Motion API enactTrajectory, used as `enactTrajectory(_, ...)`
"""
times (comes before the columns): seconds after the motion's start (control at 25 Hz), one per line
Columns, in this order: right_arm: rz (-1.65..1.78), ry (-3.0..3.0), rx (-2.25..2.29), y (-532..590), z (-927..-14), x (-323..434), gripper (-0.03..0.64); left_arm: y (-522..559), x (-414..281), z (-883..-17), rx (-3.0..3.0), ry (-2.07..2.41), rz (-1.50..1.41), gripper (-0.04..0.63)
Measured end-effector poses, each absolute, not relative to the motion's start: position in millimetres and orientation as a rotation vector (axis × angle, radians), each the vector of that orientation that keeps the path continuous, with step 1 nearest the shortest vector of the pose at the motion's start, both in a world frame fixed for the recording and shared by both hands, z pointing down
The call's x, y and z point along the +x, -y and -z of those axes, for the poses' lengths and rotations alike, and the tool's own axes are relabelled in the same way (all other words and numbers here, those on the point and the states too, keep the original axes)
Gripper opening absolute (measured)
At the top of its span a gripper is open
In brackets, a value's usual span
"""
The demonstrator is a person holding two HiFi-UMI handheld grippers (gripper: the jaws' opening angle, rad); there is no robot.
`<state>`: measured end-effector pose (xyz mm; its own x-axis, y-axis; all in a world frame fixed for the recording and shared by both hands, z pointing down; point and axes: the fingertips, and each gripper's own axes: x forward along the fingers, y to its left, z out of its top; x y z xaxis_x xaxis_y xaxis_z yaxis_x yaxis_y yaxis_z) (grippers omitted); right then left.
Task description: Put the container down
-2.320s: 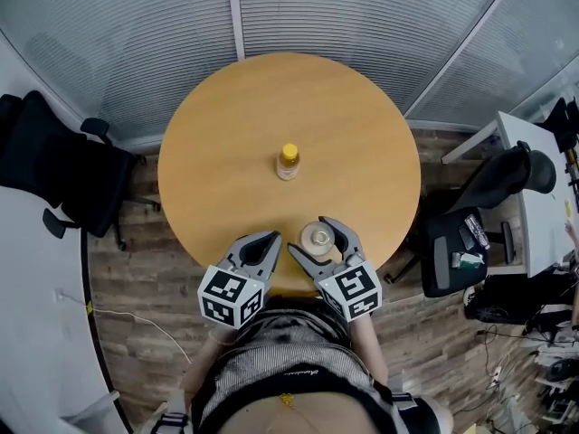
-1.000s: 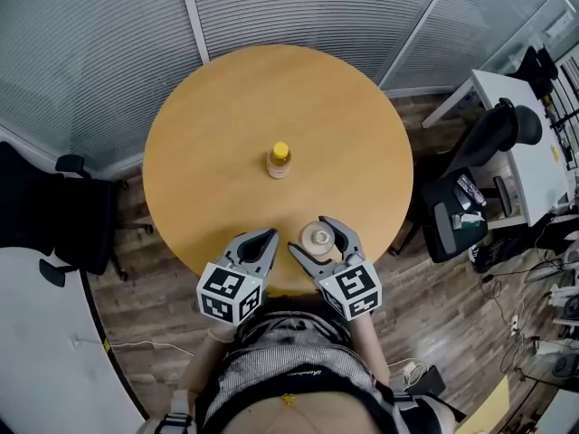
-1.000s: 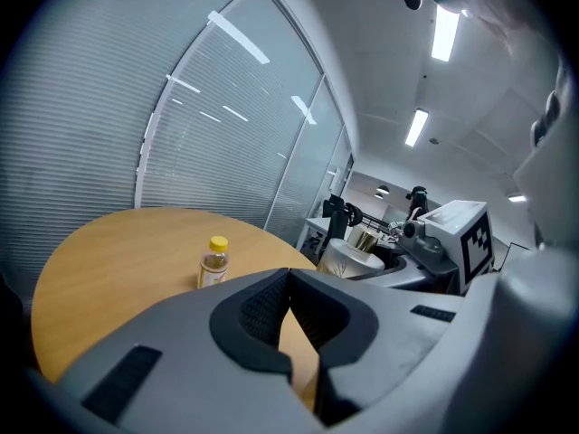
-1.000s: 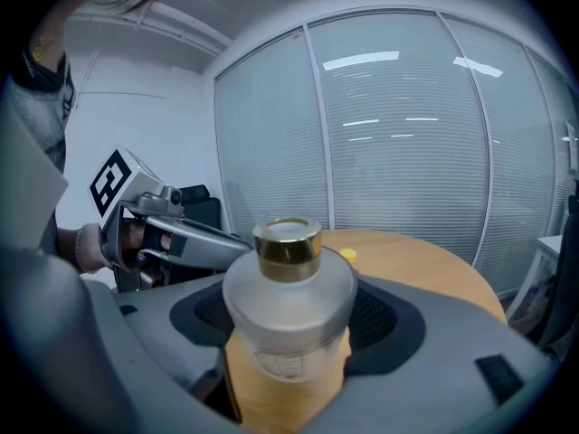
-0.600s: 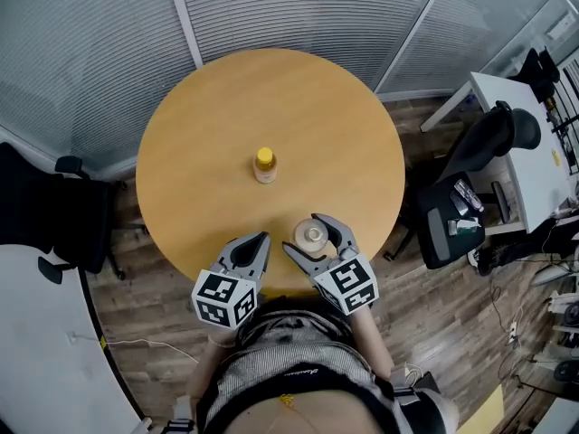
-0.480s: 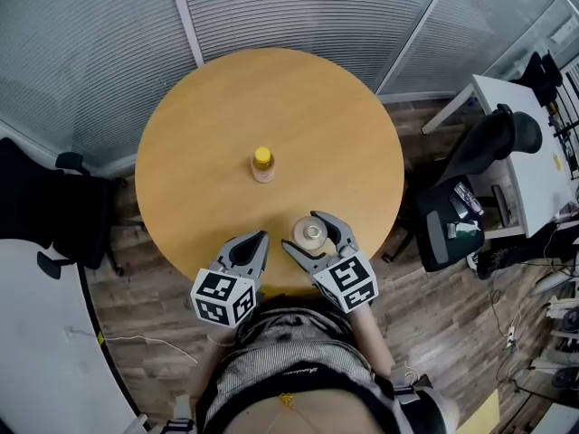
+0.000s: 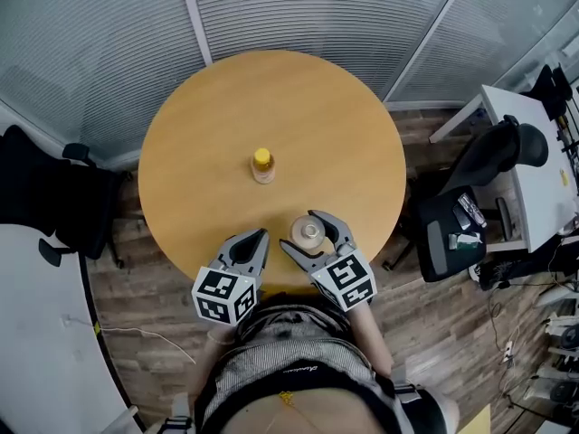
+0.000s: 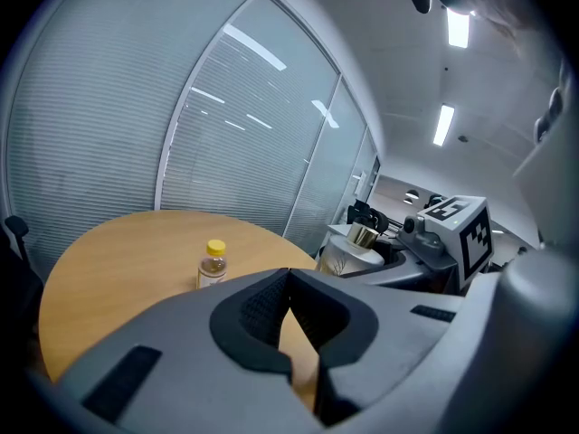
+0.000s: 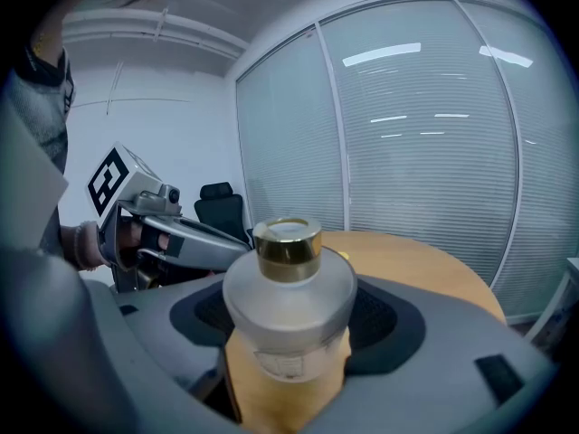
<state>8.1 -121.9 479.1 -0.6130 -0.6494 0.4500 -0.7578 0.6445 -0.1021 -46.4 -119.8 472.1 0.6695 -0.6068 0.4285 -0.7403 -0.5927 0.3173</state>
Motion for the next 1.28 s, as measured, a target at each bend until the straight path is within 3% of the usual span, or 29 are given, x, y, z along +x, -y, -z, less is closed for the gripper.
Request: enactTrajectory(1.28,-0.393,2.478,1.061,123,-492,13,0.347,111,-47,-481,2.374,1.064,-0.425,0.021)
